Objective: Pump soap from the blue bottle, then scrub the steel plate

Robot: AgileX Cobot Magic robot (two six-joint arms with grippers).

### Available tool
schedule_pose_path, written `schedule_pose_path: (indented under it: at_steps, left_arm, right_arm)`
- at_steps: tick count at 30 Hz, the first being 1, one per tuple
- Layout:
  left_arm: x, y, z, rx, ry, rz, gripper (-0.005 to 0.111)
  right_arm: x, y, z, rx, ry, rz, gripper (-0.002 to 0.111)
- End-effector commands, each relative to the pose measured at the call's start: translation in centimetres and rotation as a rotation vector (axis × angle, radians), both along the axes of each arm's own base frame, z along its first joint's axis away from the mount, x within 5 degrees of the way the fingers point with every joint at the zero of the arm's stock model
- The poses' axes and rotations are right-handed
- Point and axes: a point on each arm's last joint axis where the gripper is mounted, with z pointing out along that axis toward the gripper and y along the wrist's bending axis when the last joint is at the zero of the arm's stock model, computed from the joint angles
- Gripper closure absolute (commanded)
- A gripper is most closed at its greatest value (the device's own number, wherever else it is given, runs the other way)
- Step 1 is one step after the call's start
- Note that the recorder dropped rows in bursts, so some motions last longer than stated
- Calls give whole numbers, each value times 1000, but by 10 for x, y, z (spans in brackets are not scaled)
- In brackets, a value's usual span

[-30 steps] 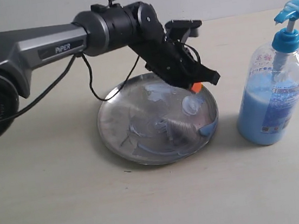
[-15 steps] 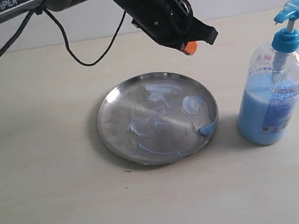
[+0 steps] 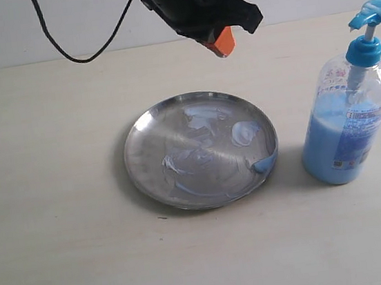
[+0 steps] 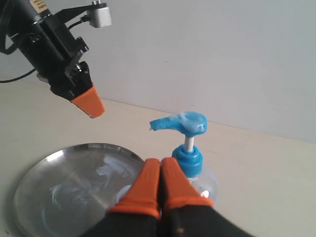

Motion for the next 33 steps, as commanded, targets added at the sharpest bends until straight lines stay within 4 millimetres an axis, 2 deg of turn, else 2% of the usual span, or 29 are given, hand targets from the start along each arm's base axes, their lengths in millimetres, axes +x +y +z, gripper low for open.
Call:
schedule_pose_path:
  at_steps: [1, 8, 15, 20, 24, 33]
  left_arm:
    - [-10, 10, 26, -7, -16, 14, 107]
    - [-25, 33, 52, -17, -56, 32, 107]
    - [-40, 81, 73, -53, -104, 117, 107]
    - [-58, 118, 87, -104, -169, 190, 107]
    - [-80, 147, 96, -143, -225, 241, 107]
    - [-141, 193, 124, -250, -371, 287, 107]
  right_arm:
    - [0, 0, 1, 3, -26, -2, 108]
    - [0, 0, 1, 7, -22, -3, 108]
    - [0, 1, 2, 38, -28, 1, 108]
    - [0, 1, 2, 37, -24, 2, 108]
    - [0, 1, 2, 37, -24, 2, 108]
    - [0, 1, 2, 37, -24, 2, 108]
